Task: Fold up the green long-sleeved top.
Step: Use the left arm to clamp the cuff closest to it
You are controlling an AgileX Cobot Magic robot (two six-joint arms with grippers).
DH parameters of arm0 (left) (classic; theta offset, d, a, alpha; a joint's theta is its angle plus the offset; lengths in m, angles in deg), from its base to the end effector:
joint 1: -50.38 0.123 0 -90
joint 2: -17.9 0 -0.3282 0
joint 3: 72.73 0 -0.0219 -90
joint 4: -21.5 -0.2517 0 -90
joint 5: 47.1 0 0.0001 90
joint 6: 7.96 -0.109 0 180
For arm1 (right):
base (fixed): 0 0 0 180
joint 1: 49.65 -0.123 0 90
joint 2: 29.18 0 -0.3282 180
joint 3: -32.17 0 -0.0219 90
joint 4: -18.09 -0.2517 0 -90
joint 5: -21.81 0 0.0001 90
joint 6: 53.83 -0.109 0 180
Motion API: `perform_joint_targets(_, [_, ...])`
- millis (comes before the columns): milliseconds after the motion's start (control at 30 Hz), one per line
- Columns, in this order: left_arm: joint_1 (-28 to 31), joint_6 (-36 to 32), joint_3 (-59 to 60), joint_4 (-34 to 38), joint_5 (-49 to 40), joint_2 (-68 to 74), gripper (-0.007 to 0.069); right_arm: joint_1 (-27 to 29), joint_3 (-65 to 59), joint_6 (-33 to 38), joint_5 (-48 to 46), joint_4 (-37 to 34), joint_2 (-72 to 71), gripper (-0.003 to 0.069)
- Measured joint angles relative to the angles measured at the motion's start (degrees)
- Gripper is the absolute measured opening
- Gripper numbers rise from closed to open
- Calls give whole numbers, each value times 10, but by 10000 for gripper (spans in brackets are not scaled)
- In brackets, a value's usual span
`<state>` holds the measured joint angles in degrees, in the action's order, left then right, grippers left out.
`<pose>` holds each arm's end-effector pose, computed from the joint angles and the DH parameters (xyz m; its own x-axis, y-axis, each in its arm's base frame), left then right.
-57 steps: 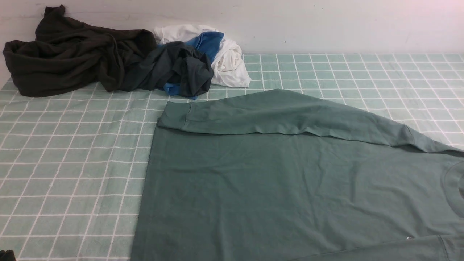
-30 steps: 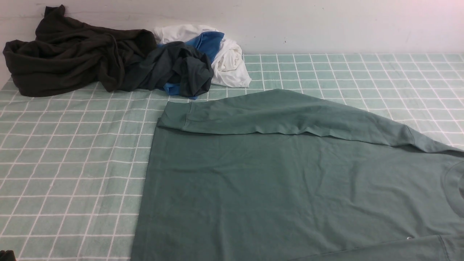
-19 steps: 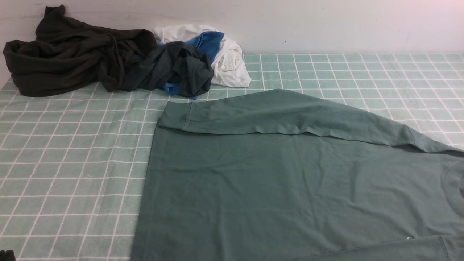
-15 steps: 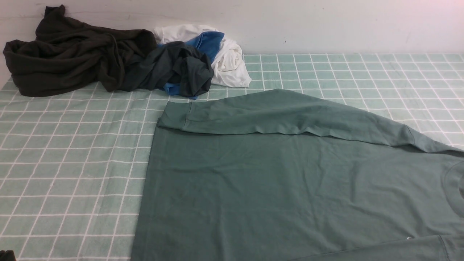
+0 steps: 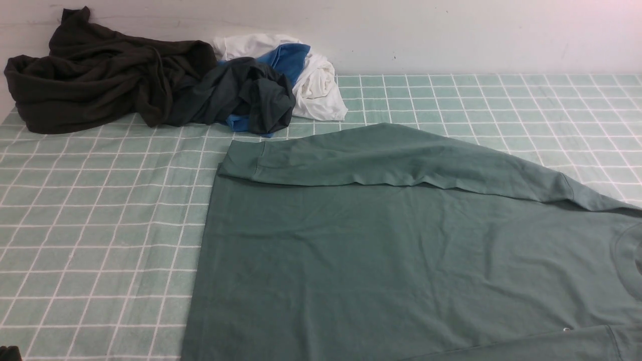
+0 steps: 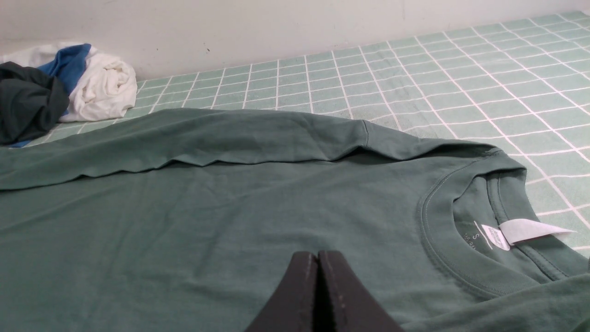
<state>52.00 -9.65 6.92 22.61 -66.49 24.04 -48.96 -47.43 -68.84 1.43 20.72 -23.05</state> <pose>0.0283 0.0001 0.1698 -0.2619 0.0038 -0.9651 -0.0191 0.9998 0.0091 0.0277 -0.0021 0.1683 -0.2646 0.2204 -0.9389 0.0869 0.9750 0.2044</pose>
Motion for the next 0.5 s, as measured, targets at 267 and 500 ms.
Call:
perform_joint_targets(267, [0,125,3,216,26,0,-3,0,0,0,0,0,0,-14])
perform_joint_targets(500, [0,185,3,360,32,0,-3,0,0,-7,0,0,0,-14])
